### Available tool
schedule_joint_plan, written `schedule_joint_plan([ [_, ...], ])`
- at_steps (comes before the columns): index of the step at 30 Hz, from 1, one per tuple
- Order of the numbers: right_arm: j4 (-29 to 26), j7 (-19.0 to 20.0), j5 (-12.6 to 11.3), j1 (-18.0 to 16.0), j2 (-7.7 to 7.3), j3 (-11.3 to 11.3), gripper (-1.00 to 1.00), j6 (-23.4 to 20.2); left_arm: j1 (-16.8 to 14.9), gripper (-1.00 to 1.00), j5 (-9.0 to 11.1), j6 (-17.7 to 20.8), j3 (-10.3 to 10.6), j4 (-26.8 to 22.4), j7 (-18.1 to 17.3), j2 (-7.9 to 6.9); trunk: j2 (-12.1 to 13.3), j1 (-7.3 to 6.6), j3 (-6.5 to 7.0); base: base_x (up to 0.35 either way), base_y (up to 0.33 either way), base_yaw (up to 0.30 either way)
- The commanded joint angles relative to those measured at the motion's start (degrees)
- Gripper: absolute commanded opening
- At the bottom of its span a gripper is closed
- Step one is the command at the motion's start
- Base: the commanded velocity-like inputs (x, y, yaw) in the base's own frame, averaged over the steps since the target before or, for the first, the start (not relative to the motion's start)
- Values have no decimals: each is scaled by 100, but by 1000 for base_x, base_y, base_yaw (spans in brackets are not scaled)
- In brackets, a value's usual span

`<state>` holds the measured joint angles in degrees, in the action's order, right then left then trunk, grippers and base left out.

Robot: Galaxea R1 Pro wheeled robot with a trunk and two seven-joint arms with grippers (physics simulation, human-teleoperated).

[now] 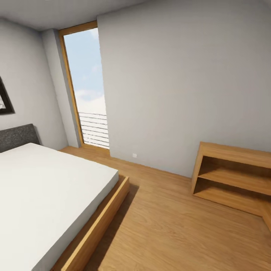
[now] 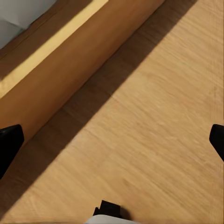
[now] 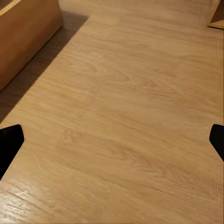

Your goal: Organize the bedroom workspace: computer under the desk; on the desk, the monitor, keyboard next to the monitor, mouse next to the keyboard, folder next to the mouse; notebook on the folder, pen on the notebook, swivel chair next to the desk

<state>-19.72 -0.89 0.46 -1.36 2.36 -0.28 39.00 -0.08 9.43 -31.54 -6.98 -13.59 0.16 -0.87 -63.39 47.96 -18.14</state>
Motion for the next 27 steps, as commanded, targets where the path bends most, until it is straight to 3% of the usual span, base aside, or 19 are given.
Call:
schedule_joint_plan([
  [1, 3, -15, 4, -3, 1, -4, 100, 24, -1, 100, 33, -10, 13, -3, 2, 0, -4, 0, -6, 0, 0, 288],
  [18, 12, -18, 7, -3, 10, 19, 100, 29, -1, 100, 33, -52, 14, -7, -4, 6, -4, 0, -6, 0, 0, 288],
  [27, 12, -12, 15, -2, 10, 29, 100, 29, -1, 100, 39, -265, -4, -8, 10, 0, 357, -197, 156, 0, 0, 248],
])
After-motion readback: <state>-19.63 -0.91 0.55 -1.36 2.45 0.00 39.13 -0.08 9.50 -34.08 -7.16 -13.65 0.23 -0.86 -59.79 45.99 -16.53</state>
